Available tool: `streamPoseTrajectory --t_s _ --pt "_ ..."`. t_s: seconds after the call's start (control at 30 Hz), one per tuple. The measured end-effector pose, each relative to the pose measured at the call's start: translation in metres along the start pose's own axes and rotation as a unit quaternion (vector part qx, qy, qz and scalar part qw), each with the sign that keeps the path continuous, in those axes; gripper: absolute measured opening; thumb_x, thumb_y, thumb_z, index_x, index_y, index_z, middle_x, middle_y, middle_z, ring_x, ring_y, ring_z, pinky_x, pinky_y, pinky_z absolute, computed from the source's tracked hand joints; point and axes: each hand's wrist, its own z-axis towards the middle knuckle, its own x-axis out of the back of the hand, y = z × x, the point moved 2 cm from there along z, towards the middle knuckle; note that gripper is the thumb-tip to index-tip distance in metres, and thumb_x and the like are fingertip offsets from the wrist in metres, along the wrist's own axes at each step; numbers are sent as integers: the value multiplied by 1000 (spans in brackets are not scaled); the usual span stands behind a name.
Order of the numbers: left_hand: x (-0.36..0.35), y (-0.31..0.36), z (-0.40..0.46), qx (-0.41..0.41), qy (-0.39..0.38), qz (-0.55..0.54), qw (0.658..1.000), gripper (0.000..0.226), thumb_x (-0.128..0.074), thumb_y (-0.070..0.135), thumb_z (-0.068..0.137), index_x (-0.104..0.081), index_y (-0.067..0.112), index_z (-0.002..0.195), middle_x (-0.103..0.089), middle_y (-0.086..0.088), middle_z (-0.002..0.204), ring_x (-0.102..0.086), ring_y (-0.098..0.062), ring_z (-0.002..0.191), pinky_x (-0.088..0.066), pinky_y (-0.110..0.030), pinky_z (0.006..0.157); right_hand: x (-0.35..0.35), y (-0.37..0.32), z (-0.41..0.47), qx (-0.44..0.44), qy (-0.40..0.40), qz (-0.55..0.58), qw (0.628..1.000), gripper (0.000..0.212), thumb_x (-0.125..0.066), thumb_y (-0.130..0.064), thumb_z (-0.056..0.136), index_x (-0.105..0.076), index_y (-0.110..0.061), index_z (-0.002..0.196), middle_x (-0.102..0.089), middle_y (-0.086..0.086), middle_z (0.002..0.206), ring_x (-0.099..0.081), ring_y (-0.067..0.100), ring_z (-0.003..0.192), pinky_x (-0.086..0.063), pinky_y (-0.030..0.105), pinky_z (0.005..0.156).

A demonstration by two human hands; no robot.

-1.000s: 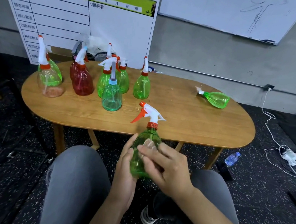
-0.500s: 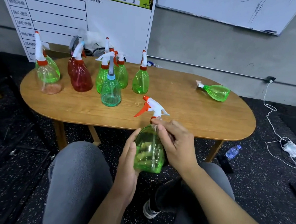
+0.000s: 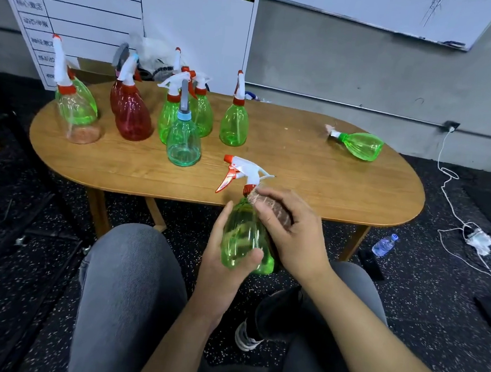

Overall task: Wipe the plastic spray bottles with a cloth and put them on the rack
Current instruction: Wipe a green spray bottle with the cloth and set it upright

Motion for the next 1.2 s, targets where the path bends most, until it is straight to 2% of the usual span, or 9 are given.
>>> streamPoseTrajectory --t_s 0.13,0.27,0.47,0.63,0.77,0.9,1.0,1.13,1.2 --pt "3 -2 -1 -24 20 0 1000 94 -88 17 77 -42 35 158 -69 15 137 -67 -14 127 -55 -24 98 15 -2 19 49 -71 -130 988 40 -60 -63 96 -74 -37 124 -67 -25 109 -69 2 99 -59 39 80" --pt "4 -4 0 -32 15 6 999 95 -87 15 77 -42 38 158 -70 3 135 -70 -20 123 -58 -27 95 31 -7 44 80 -81 -215 970 49 -56 -68 93 -66 -36 129 -70 -15 123 -70 13 106 -60 43 82" --pt "6 -5 0 -22 -8 32 999 96 -90 20 79 -40 34 160 -70 2 135 -68 -20 127 -57 -36 105 30 -2 67 84 -31 -271 958 34 -63 -62 96 -74 -39 118 -69 -15 104 -67 11 83 -57 39 63" --pt "9 -7 1 -23 -5 37 999 95 -88 16 80 -40 30 161 -70 5 135 -68 -17 127 -57 -36 106 19 -8 67 101 -132 -205 964 36 -65 -61 90 -79 -35 111 -72 -16 103 -68 5 89 -60 38 75" --pt "9 -7 2 -24 -6 41 999 94 -88 17 81 -40 30 161 -68 3 140 -65 -19 132 -54 -38 109 26 -8 75 91 -59 -231 967 31 -69 -60 90 -79 -37 108 -74 -18 103 -70 5 90 -61 39 74" --pt "9 -8 1 -23 1 32 999 94 -87 10 82 -39 24 161 -69 0 139 -66 -21 130 -56 -38 107 23 -8 71 90 -144 -196 966 33 -68 -62 86 -80 -36 105 -73 -18 102 -69 3 92 -61 42 79" --pt "8 -8 0 -27 -5 33 999 92 -86 4 84 -38 21 162 -70 1 138 -67 -21 129 -56 -31 103 32 -8 76 81 -81 -214 970 35 -66 -64 86 -79 -37 104 -75 -18 103 -70 6 93 -61 42 79" --pt "6 -6 -1 -30 1 34 999 93 -87 8 83 -39 22 161 -71 5 136 -68 -18 127 -56 -28 100 28 -8 69 87 -162 -176 967 30 -71 -55 88 -80 -32 106 -73 -15 102 -69 3 92 -60 38 83" --pt "6 -4 -2 -31 -5 40 999 92 -86 5 83 -39 22 161 -71 9 135 -68 -15 126 -55 -24 99 28 -8 71 98 -128 -207 965 31 -69 -58 89 -79 -35 107 -73 -15 103 -70 5 91 -61 40 77"
